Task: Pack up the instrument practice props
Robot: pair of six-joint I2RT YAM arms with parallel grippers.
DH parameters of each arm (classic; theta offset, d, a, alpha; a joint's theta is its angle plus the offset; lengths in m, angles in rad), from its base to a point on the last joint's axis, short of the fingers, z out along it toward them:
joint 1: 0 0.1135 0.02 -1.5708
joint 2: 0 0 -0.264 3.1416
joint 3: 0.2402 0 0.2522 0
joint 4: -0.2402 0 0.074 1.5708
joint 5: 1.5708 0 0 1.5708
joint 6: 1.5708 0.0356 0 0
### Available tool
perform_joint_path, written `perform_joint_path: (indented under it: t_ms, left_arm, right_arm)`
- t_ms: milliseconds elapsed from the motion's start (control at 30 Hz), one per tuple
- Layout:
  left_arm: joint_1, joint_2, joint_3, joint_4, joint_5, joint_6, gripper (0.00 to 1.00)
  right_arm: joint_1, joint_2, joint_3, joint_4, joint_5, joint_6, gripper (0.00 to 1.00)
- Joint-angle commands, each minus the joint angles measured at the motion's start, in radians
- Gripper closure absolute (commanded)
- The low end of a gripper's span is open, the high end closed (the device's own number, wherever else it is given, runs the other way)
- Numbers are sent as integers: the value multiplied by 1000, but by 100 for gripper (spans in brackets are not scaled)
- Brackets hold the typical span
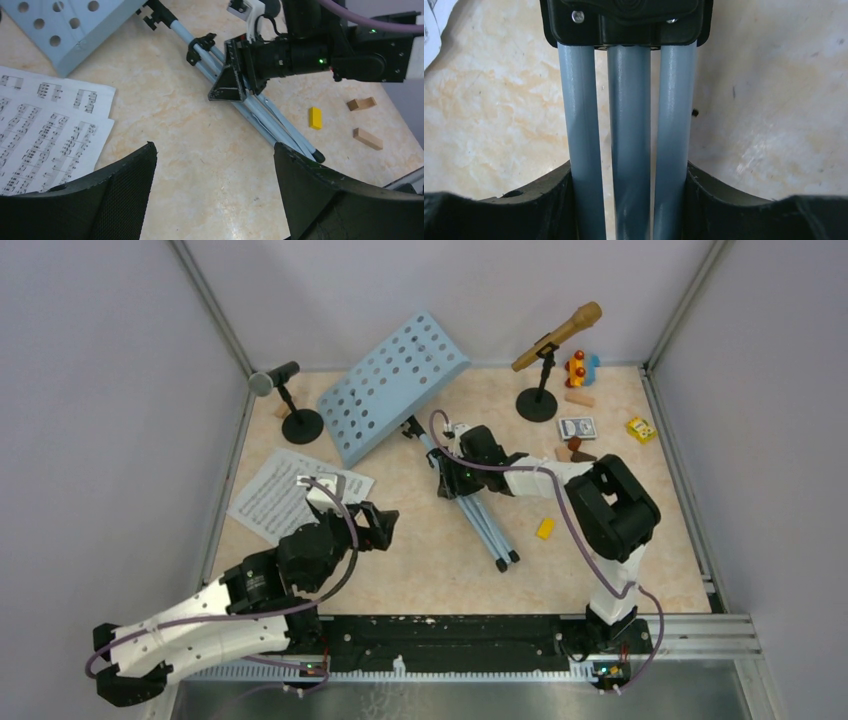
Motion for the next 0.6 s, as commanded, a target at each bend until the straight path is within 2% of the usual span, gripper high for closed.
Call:
perform_joint_path:
  t_ms: [0, 167, 200, 367, 400, 433, 467, 567]
  left_arm:
    - [-1, -8, 50, -84, -102, -66, 8]
    - [-1, 8, 101, -172, -196, -162, 1]
    - [-1, 13, 107, -178, -211, -165, 1]
    - [0, 75, 141, -214, -279, -184, 1]
    - [0, 92, 145, -221, -293, -189, 1]
    - [0, 108, 147, -220, -303, -183, 1]
    - [0, 128, 150, -210, -309, -161, 1]
    - [5, 201, 166, -217, -355, -138, 1]
  right_arm:
    - [3, -106, -39, 74, 11, 100, 100]
    - [5, -136, -94, 52, 11, 132, 100]
    - [5, -144, -98, 42, 16, 126, 97]
    - [5, -215, -116, -32, 91, 86, 65]
    - [4, -234, -117, -41, 103, 77, 56]
    - [4, -253, -118, -49, 111, 62, 42]
    - [5, -272, -118, -58, 113, 49, 35]
    - [5, -329, -116, -88, 112, 18, 26]
